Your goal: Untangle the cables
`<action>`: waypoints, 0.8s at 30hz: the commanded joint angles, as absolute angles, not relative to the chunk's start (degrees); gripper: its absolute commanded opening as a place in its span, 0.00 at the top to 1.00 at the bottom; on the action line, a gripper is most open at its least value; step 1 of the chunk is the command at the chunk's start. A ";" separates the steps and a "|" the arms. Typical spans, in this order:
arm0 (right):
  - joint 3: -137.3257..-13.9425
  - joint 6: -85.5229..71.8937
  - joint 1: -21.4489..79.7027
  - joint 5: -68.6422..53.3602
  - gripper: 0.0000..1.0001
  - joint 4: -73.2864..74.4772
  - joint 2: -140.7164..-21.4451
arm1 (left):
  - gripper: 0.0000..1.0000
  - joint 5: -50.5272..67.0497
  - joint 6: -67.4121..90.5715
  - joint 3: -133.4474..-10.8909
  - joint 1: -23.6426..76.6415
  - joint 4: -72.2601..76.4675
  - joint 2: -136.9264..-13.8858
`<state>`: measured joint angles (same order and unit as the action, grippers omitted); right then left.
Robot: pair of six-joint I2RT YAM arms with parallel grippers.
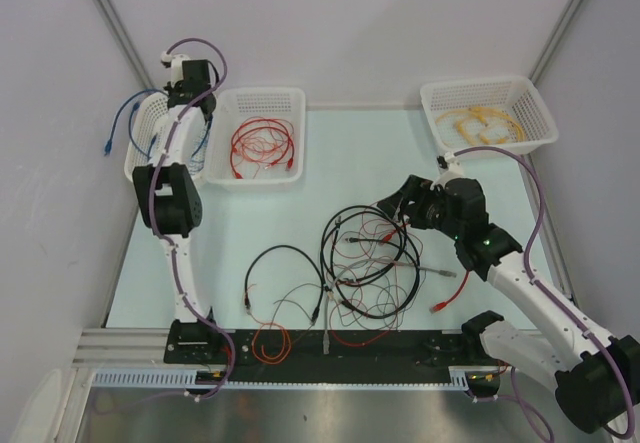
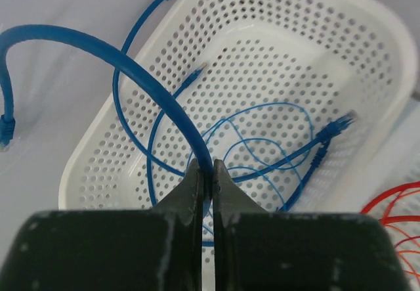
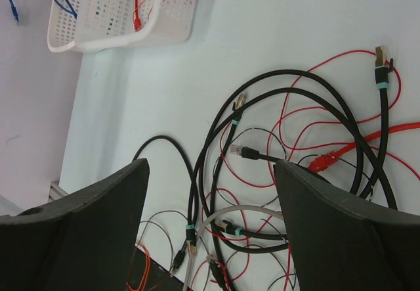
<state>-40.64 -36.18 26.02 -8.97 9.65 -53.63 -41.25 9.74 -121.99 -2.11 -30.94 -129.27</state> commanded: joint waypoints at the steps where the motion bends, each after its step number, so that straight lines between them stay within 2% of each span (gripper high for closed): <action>1: -42.63 -35.51 26.10 -9.05 0.18 8.09 -53.53 | 1.00 -43.59 5.80 -121.20 1.58 -23.64 -123.48; 9: -42.63 -35.33 26.37 -9.05 0.18 8.00 -54.05 | 1.00 -42.89 9.58 -117.86 3.69 -23.38 -125.33; 24: -42.63 -34.89 26.37 -8.44 0.17 8.00 -56.07 | 1.00 -41.57 9.40 -123.75 0.35 -25.22 -132.45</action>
<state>-40.64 -36.07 26.15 -8.99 9.52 -55.70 -41.89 9.15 -120.29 -0.05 -25.43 -130.67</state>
